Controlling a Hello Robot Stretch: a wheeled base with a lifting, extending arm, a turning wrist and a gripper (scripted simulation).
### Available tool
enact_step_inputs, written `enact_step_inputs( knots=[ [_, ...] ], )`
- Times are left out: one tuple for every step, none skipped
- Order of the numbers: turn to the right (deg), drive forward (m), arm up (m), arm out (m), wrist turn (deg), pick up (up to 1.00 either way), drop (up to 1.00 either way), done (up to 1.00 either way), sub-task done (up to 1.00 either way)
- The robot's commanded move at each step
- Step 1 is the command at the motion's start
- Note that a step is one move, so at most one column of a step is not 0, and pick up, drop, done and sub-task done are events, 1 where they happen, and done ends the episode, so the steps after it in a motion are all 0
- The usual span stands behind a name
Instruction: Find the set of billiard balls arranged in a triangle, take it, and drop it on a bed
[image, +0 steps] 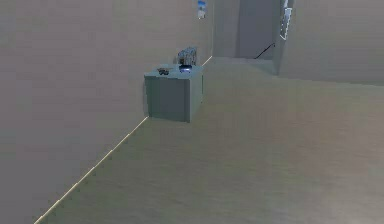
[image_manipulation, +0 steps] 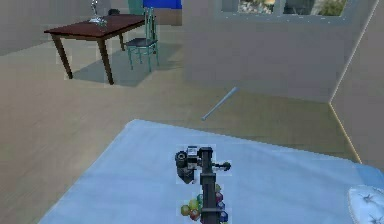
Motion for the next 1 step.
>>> enact_step_inputs(
  knots=[
    [0.0,0.0,0.0,0.0,0.0,0.0,0.0,1.0,0.0]
  ],
)
